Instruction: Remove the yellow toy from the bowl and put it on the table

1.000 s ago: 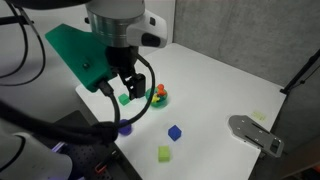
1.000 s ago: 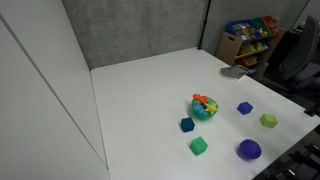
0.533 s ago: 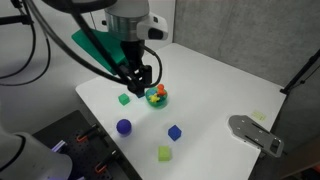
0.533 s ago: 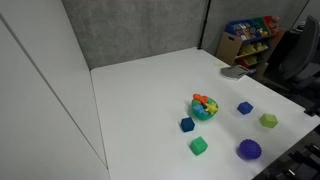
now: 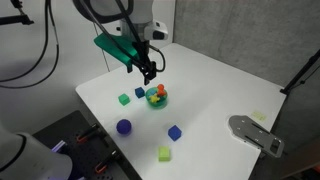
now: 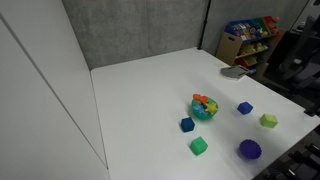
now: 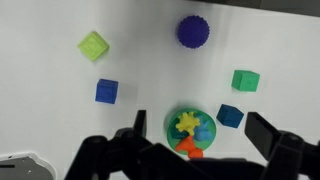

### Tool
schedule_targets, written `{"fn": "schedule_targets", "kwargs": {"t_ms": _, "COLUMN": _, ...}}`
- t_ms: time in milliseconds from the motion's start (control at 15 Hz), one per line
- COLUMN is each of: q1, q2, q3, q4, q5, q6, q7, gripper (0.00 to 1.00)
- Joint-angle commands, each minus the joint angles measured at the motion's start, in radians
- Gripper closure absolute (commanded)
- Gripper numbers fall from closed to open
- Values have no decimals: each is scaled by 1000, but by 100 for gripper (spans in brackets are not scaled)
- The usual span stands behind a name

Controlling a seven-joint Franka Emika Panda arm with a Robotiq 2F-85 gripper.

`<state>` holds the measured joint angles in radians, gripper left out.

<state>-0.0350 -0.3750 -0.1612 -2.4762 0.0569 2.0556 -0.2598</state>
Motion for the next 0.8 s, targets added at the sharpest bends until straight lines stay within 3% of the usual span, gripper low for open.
{"fn": "schedule_targets", "kwargs": {"t_ms": 0, "q1": 12, "q2": 126, "q3": 43, "q4": 66, "q5": 7, "q6": 48, "q7": 53, "gripper": 0}}
{"fn": "schedule_targets", "kwargs": {"t_ms": 733, "q1": 44, "q2": 489, "q3": 145, "q4": 197, "q5": -25, "q6": 236, "q7": 163, "gripper": 0}}
